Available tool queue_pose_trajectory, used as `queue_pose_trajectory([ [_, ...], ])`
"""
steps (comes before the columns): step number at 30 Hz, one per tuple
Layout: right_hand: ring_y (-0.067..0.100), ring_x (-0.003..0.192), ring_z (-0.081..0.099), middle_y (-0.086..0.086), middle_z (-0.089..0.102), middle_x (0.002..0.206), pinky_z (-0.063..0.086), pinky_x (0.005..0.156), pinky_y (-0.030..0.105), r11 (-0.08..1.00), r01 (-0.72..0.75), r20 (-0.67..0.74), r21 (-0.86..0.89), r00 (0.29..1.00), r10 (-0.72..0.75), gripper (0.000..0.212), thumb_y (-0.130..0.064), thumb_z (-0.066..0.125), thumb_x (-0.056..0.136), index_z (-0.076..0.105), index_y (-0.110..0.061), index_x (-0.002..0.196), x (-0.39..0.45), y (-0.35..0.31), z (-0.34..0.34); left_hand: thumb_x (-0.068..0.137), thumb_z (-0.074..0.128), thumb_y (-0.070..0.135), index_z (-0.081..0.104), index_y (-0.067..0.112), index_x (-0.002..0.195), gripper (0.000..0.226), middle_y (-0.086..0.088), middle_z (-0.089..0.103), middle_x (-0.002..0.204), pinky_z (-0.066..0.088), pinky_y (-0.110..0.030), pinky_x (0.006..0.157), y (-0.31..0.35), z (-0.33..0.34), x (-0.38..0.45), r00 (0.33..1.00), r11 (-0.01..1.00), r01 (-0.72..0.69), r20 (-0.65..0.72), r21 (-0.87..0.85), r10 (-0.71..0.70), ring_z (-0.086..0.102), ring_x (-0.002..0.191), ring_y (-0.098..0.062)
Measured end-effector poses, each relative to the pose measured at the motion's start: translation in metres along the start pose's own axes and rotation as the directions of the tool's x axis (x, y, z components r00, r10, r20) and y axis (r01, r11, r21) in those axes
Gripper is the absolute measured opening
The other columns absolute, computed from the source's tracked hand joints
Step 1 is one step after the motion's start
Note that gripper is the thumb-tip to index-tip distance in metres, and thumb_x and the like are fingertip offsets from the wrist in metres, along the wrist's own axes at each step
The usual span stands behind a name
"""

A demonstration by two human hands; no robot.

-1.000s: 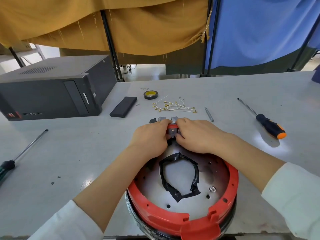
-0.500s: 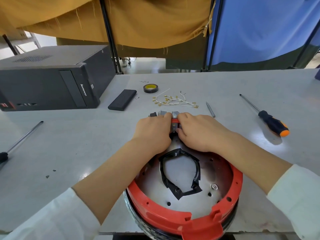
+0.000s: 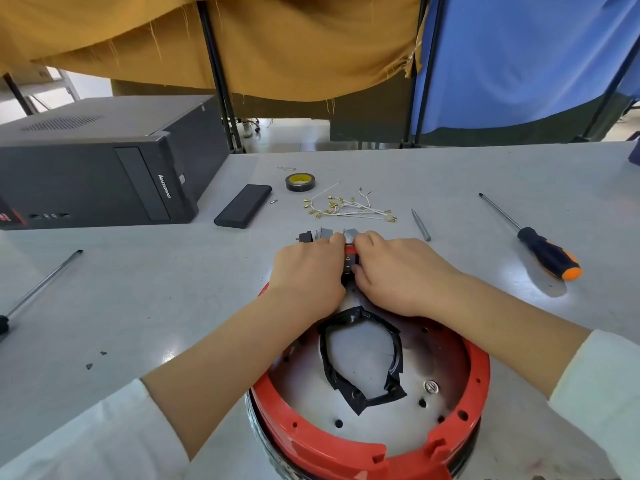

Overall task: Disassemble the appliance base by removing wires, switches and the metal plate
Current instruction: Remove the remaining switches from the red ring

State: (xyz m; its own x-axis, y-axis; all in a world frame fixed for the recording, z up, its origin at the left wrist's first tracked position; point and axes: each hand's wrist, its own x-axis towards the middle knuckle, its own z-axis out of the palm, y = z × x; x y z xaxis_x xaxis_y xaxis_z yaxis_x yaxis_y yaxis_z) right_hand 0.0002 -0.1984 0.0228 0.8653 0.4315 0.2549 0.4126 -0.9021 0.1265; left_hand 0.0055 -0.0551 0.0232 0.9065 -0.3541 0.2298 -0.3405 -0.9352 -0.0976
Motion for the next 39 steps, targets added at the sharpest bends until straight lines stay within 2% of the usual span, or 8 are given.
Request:
queue_pose_trajectory([
  [4, 0.03, 0.091, 0.059, 0.007, 0.051, 0.117, 0.031, 0.062, 0.033, 0.999, -0.018, 0.028, 0.051, 0.999, 0.017, 0.028, -0.037, 0.036, 0.094, 0.041, -0.014, 0.11, 0.001, 0.001, -0.001, 0.088, 0.046, 0.019, 0.044, 0.022, 0.124, 0.036, -0.004, 0.061, 0.111, 0.034, -0.03, 0.065, -0.01, 0.002, 0.001, 1.0, 0.981, 0.006, 0.029, -0.195, -0.001, 0.058, 0.098, -0.03],
  [7, 0.031, 0.093, 0.059, 0.008, 0.052, 0.117, 0.031, 0.062, 0.034, 0.999, -0.027, 0.042, 0.047, 0.999, 0.025, 0.03, -0.037, 0.037, 0.093, 0.041, -0.013, 0.11, 0.003, 0.002, 0.001, 0.092, 0.045, 0.023, 0.041, 0.027, 0.133, 0.041, -0.004, 0.06, 0.12, 0.034, -0.03, 0.072, -0.014, 0.003, 0.003, 0.999, 0.963, -0.015, 0.029, -0.271, 0.023, 0.056, 0.105, -0.03],
  [10, 0.032, 0.094, 0.059, 0.01, 0.053, 0.117, 0.032, 0.063, 0.034, 0.998, -0.037, 0.057, 0.057, 0.998, 0.034, 0.031, -0.037, 0.037, 0.093, 0.041, -0.013, 0.112, 0.004, 0.003, 0.002, 0.094, 0.045, 0.024, 0.039, 0.028, 0.136, 0.043, -0.003, 0.059, 0.123, 0.033, -0.029, 0.073, -0.013, 0.004, 0.003, 1.0, 0.97, -0.018, 0.007, -0.244, 0.02, 0.056, 0.107, -0.029],
  [14, 0.033, 0.093, 0.059, 0.01, 0.052, 0.117, 0.03, 0.063, 0.033, 0.998, -0.008, 0.035, 0.057, 0.999, 0.006, 0.027, -0.036, 0.036, 0.094, 0.041, -0.013, 0.109, 0.002, 0.004, 0.001, 0.092, 0.046, 0.022, 0.044, 0.026, 0.127, 0.036, -0.002, 0.063, 0.112, 0.034, -0.03, 0.066, -0.01, 0.005, 0.002, 1.0, 0.984, 0.004, -0.028, -0.179, -0.01, 0.059, 0.099, -0.03],
  [20, 0.034, 0.088, 0.058, 0.01, 0.053, 0.117, 0.029, 0.06, 0.034, 1.0, 0.005, -0.001, 0.007, 1.0, -0.005, 0.029, -0.035, 0.036, 0.095, 0.042, -0.011, 0.111, 0.002, 0.003, 0.002, 0.08, 0.051, 0.016, 0.048, 0.026, 0.124, 0.045, -0.003, 0.064, 0.106, 0.032, -0.029, 0.064, -0.004, 0.003, 0.003, 0.997, 0.99, 0.057, -0.047, -0.129, -0.064, 0.06, 0.096, -0.03],
  [27, 0.036, 0.085, 0.059, 0.01, 0.053, 0.115, 0.029, 0.059, 0.035, 0.999, 0.008, -0.004, -0.04, 1.0, -0.008, 0.03, -0.034, 0.035, 0.096, 0.042, -0.01, 0.112, 0.002, 0.002, 0.002, 0.079, 0.052, 0.018, 0.048, 0.026, 0.123, 0.045, -0.003, 0.063, 0.102, 0.03, -0.029, 0.061, -0.001, 0.004, 0.005, 0.995, 0.992, 0.084, -0.053, -0.092, -0.089, 0.058, 0.091, -0.031],
  [39, 0.034, 0.086, 0.059, 0.01, 0.053, 0.115, 0.027, 0.059, 0.034, 1.0, -0.01, 0.003, -0.026, 1.0, 0.01, 0.029, -0.034, 0.034, 0.096, 0.043, -0.01, 0.11, 0.001, 0.001, 0.0, 0.08, 0.051, 0.016, 0.046, 0.023, 0.124, 0.044, -0.003, 0.063, 0.106, 0.031, -0.03, 0.061, 0.002, 0.003, 0.002, 0.996, 0.996, 0.073, -0.044, -0.048, -0.075, 0.06, 0.094, -0.03],
])
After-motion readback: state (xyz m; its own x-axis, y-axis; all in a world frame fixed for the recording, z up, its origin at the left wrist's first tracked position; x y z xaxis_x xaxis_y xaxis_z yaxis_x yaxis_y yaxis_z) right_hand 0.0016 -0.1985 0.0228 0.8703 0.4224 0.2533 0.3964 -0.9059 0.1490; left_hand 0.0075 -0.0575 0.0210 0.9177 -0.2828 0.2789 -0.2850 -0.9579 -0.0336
